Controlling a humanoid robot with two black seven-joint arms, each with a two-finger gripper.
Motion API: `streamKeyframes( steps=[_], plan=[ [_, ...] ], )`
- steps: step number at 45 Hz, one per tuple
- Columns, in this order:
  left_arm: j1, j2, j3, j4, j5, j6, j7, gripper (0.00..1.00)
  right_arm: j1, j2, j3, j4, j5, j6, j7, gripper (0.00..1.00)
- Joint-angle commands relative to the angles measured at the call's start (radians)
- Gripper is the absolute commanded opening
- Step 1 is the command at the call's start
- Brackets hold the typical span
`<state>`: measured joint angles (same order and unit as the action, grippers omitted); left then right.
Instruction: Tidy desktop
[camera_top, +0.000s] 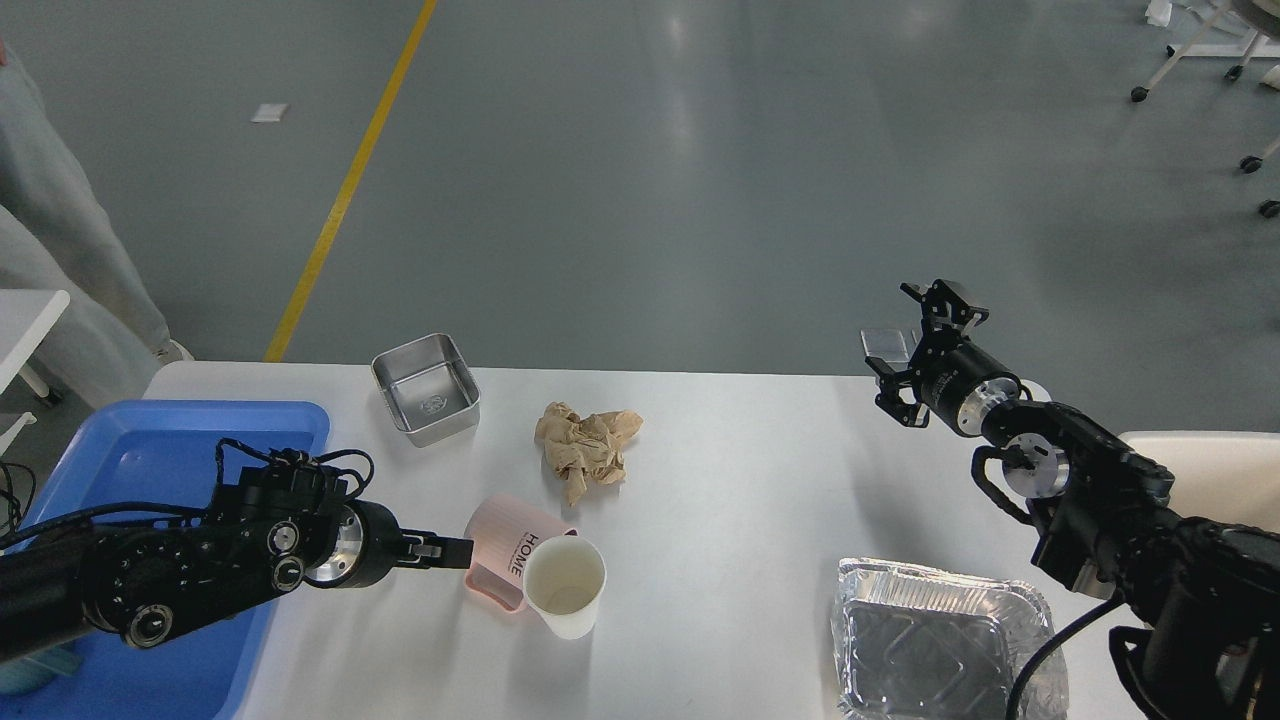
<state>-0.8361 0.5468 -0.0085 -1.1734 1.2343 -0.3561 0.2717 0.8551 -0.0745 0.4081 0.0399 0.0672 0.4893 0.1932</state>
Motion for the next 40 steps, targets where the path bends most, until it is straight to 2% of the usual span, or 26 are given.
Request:
streamKeyframes(
  steps=[1,14,21,28,32,37,40],
  plan=[
    [-0.006,-0.027,0.028,0.004,0.002,0.009,0.0,0.86,-0.004,-0.004,0.0,0.0,0.0,0.0,0.0,1.0],
    [-0.015,-0.024,0.053,0.011,0.028,0.011,-0.002,0.8,-0.01,-0.004,0.0,0.0,0.0,0.0,0.0,1.0],
    [-0.015,-0.03,0.073,0.032,0.057,0.02,-0.002,0.72,-0.008,-0.004,0.0,0.0,0.0,0.0,0.0,1.0],
    [-0.015,-0.037,0.102,0.038,0.073,0.063,-0.002,0.65,-0.01,-0.004,0.0,0.0,-0.001,0.0,0.0,1.0],
    [-0.02,-0.051,0.108,0.04,0.071,0.068,-0.002,0.65,-0.013,-0.004,0.0,0.0,0.0,0.0,0.002,1.0],
    [-0.057,-0.033,0.104,0.015,0.06,0.034,-0.008,0.69,-0.016,-0.004,0.0,0.0,0.0,0.0,0.0,1.0],
    [-0.08,-0.008,0.099,-0.008,0.059,-0.009,-0.048,0.71,-0.015,-0.004,0.0,0.0,0.0,0.0,0.0,1.0]
  ],
)
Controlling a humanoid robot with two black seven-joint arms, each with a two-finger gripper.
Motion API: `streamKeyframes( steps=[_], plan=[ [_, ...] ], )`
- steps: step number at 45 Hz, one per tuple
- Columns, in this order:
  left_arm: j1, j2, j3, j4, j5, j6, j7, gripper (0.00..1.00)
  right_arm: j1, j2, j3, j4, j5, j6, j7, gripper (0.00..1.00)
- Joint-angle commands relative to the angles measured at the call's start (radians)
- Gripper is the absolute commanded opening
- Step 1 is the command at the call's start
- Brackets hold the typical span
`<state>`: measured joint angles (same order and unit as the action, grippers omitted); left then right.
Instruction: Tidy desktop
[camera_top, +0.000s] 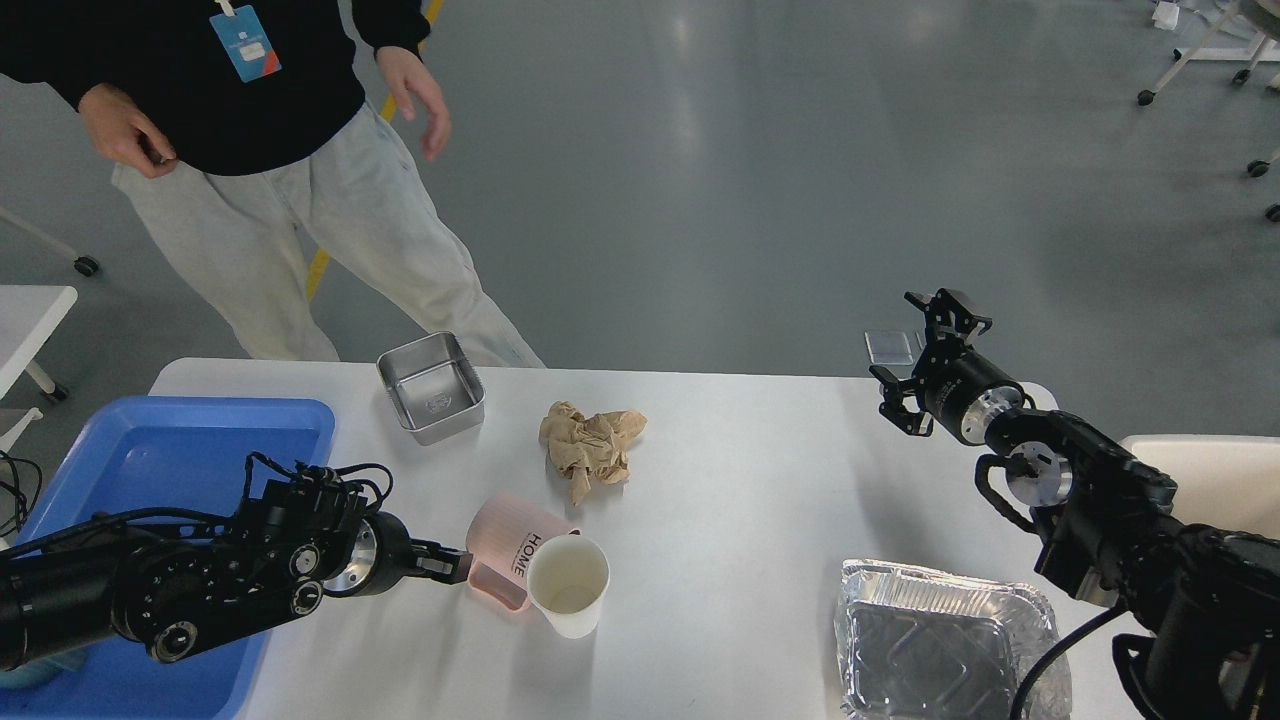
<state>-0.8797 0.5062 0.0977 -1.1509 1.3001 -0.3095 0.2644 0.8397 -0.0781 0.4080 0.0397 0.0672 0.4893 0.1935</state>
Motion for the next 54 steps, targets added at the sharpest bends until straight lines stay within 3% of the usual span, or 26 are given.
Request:
streamKeyframes(
  steps=[1,6,11,19,34,44,54],
  plan=[
    [-0.044,0.049,-0.01,-0.039,-0.012,-0.072,-0.062,0.72,0.001,0.0,0.0,0.0,0.0,0.0,0.0,1.0],
    [-0.091,0.144,-0.036,-0.078,-0.021,-0.141,-0.172,0.77,0.006,0.001,0.0,0.0,-0.001,0.0,0.0,1.0],
    [-0.134,0.259,-0.105,-0.116,-0.059,-0.174,-0.229,0.83,0.006,0.0,0.0,-0.001,0.0,0.0,0.0,1.0],
    [-0.191,0.419,-0.194,-0.139,-0.171,-0.256,-0.232,0.85,0.009,0.006,0.0,0.0,0.0,-0.002,0.001,1.0],
    [-0.2,0.816,-0.351,-0.236,-0.249,-0.321,-0.237,0.87,0.016,0.009,0.0,0.0,0.0,-0.002,0.0,1.0],
    [-0.202,0.988,-0.403,-0.263,-0.377,-0.321,-0.237,0.87,0.018,0.024,0.0,0.0,0.0,-0.002,0.0,1.0],
    [-0.205,1.074,-0.48,-0.268,-0.386,-0.353,-0.237,0.87,0.024,0.041,0.0,0.002,0.0,-0.009,0.0,1.0]
  ],
)
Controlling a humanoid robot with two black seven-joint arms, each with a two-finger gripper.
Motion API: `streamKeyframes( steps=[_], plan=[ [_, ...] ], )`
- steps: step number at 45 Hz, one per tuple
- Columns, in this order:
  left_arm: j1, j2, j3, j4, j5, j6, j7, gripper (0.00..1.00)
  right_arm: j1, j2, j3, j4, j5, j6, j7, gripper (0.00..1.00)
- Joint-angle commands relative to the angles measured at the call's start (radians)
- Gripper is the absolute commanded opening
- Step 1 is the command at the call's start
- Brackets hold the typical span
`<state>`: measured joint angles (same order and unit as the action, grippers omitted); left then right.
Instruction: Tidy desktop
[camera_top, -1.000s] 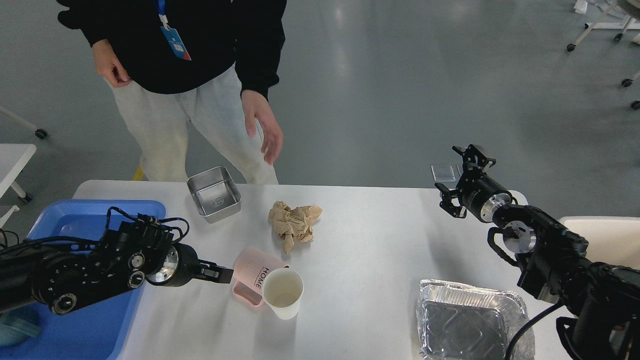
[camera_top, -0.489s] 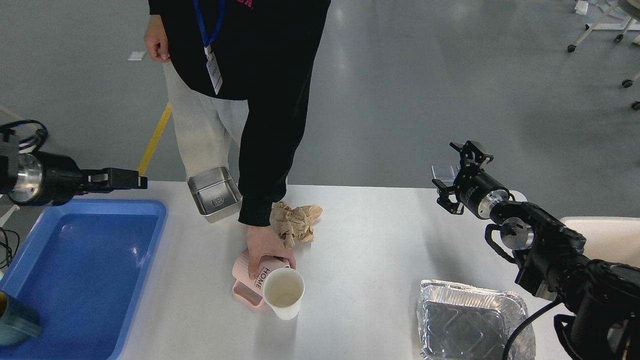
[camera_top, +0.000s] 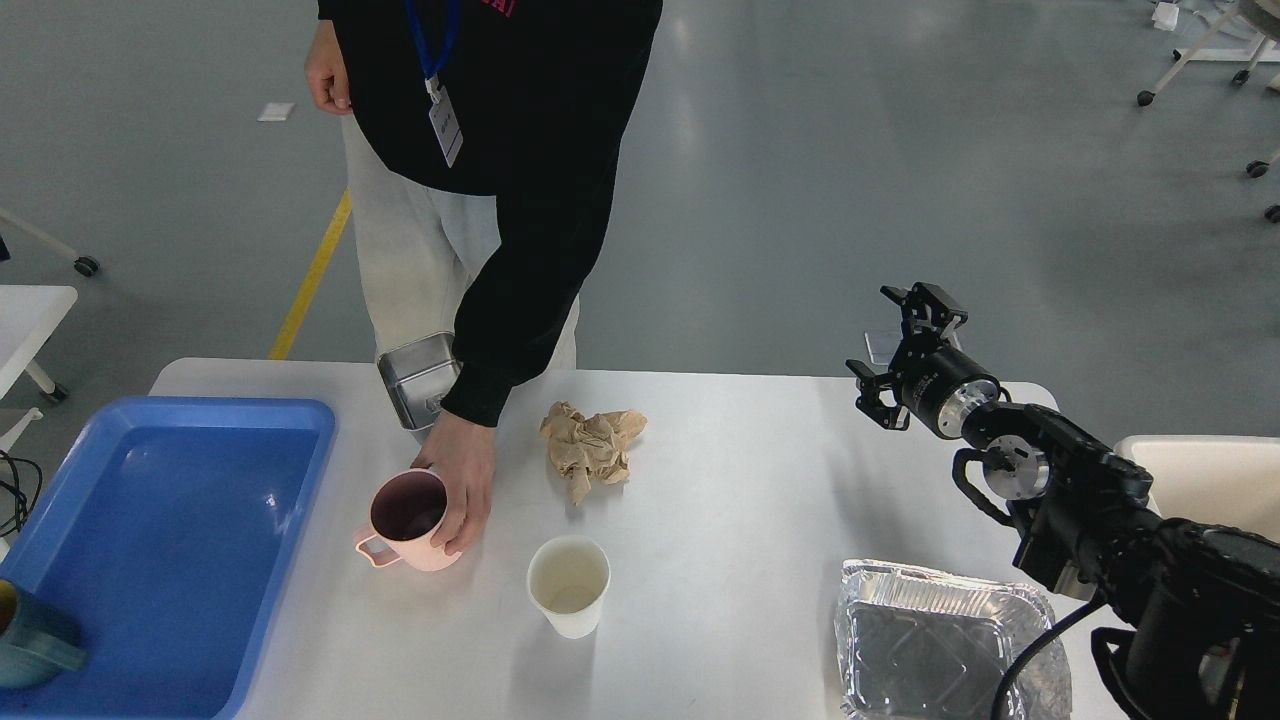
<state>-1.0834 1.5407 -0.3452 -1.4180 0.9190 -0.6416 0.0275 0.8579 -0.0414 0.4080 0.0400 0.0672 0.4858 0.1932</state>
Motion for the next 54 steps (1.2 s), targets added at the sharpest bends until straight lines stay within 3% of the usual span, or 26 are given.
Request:
streamKeyframes(
  steps=[1,19,26,35,46,54],
  plan=[
    [-0.001,0.045,-0.044,-0.001,-0.005,-0.026,0.0,0.87,0.007,0.005,0.0,0.001,-0.001,-0.006,0.0,1.0],
    [0.005,0.042,-0.077,-0.001,-0.005,-0.05,0.005,0.87,0.007,0.005,-0.002,0.001,0.0,-0.006,0.0,1.0],
    [0.013,-0.088,-0.02,0.016,0.011,-0.018,0.022,0.87,0.007,0.003,-0.002,0.001,0.0,-0.006,0.0,1.0],
    [0.02,-0.316,0.136,0.04,0.104,0.129,0.052,0.87,0.004,0.0,-0.002,0.0,0.0,-0.006,0.0,1.0],
    [0.063,-0.563,0.233,0.108,0.245,0.178,0.061,0.86,-0.005,-0.005,-0.002,0.0,-0.001,-0.006,0.0,1.0],
    [0.105,-0.677,0.238,0.146,0.325,0.186,0.089,0.85,-0.01,-0.005,-0.002,-0.002,-0.001,-0.006,0.0,1.0]
  ],
)
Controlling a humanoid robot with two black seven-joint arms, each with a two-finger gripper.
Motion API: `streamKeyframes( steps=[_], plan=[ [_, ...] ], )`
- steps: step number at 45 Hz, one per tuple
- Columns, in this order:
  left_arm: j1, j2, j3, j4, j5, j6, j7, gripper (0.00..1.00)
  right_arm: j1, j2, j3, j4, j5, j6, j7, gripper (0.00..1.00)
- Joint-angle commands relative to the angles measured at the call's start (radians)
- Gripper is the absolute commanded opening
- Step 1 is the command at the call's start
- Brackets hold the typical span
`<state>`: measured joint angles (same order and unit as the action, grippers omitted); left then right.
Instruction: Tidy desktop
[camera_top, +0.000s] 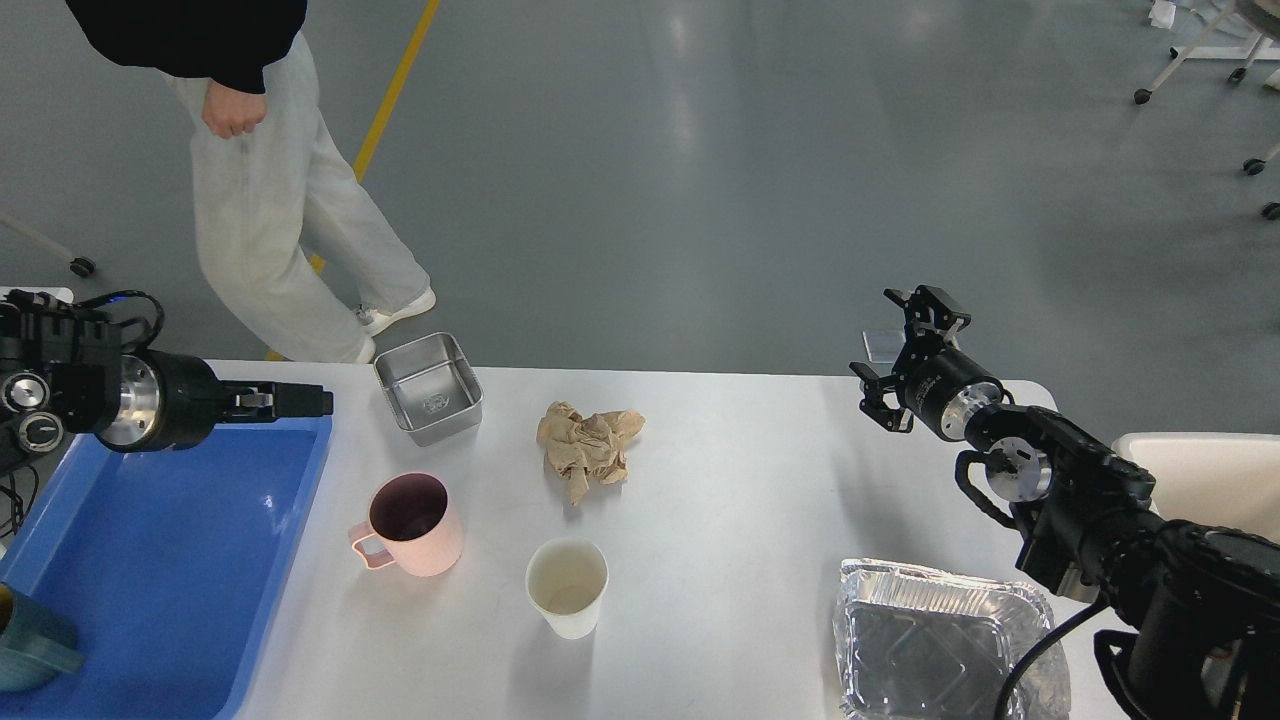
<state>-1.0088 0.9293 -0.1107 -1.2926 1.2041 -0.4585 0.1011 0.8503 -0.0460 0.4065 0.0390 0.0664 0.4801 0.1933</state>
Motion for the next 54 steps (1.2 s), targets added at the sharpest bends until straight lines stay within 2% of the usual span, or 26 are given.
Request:
streamKeyframes(
  steps=[1,6,18,27,34,44,49,54],
  plan=[
    [0.041,-0.078,0.005,0.025,0.049,0.003,0.019,0.85,-0.003,0.0,0.0,-0.001,0.0,0.0,0.0,1.0],
    [0.079,-0.128,0.022,0.058,0.129,0.02,0.019,0.84,-0.004,0.0,0.0,-0.002,0.0,0.0,0.0,1.0],
    [0.081,-0.236,0.132,0.122,0.17,0.15,0.019,0.83,-0.005,-0.002,0.0,-0.004,0.0,0.0,0.0,1.0],
    [0.084,-0.276,0.134,0.134,0.172,0.158,0.02,0.82,-0.008,-0.008,0.0,-0.004,0.0,0.0,0.0,1.0],
    [0.099,-0.279,0.132,0.144,0.172,0.156,0.023,0.77,-0.01,-0.006,0.0,-0.004,0.0,0.0,0.0,1.0],
    [0.101,-0.296,0.134,0.164,0.173,0.142,0.026,0.53,-0.013,-0.021,0.0,-0.004,0.0,0.0,0.0,1.0],
    [0.102,-0.297,0.137,0.171,0.173,0.133,0.028,0.37,-0.013,-0.022,0.0,-0.004,0.001,0.0,0.0,1.0],
    [0.093,-0.297,0.138,0.173,0.172,0.075,0.029,0.13,-0.013,-0.023,0.0,-0.004,0.001,0.0,0.0,1.0]
  ],
)
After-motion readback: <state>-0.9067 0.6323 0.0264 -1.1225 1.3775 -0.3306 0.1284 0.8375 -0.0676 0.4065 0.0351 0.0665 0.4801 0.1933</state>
